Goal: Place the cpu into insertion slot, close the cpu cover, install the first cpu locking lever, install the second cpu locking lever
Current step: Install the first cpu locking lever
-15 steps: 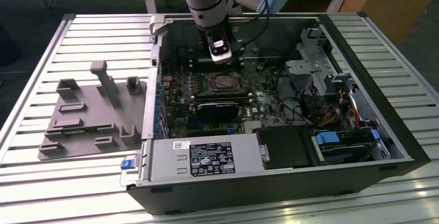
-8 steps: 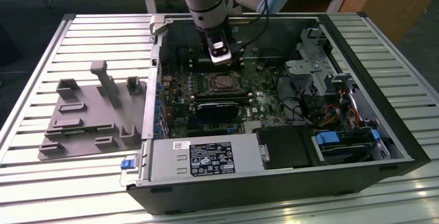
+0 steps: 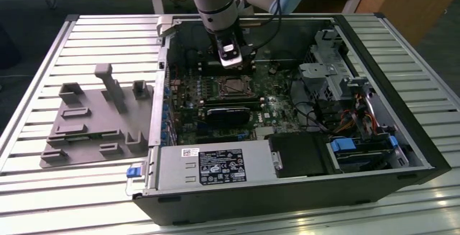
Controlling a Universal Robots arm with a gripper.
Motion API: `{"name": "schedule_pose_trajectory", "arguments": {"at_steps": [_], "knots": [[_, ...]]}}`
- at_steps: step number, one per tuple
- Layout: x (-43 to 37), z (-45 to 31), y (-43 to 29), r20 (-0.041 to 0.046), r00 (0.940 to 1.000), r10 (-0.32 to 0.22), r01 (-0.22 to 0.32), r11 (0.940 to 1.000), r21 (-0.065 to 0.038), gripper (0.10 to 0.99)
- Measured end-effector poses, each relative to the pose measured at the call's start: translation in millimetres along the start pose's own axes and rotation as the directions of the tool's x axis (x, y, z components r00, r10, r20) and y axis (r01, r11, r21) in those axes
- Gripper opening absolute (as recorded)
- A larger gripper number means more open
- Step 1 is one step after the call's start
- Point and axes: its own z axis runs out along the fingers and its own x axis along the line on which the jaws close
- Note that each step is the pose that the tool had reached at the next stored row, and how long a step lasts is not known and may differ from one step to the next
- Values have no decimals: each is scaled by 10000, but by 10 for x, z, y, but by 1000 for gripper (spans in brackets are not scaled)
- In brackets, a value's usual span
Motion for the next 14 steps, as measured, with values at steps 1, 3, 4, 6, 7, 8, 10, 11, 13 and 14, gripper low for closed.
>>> {"name": "schedule_pose_trajectory", "arguments": {"at_steps": [1,3,4,6,7,8,10,11,13,14], "knots": [[0,1,0,7,10000,5,-5,10000,11,106],[1,6,-2,13,10000,15,-15,10000,20,106],[3,10,-3,15,10000,19,-19,10000,25,106],[5,18,-6,16,10000,21,-21,10000,30,106],[6,22,-7,16,10000,22,-22,10000,31,106],[6,24,-7,17,10000,22,-22,10000,30,106],[7,30,-7,17,10000,23,-23,10000,25,106],[6,24,-6,17,10000,24,-24,10000,23,106],[4,18,-3,19,10000,25,-25,10000,15,106],[2,12,-1,20,10000,25,-25,10000,12,106]]}}
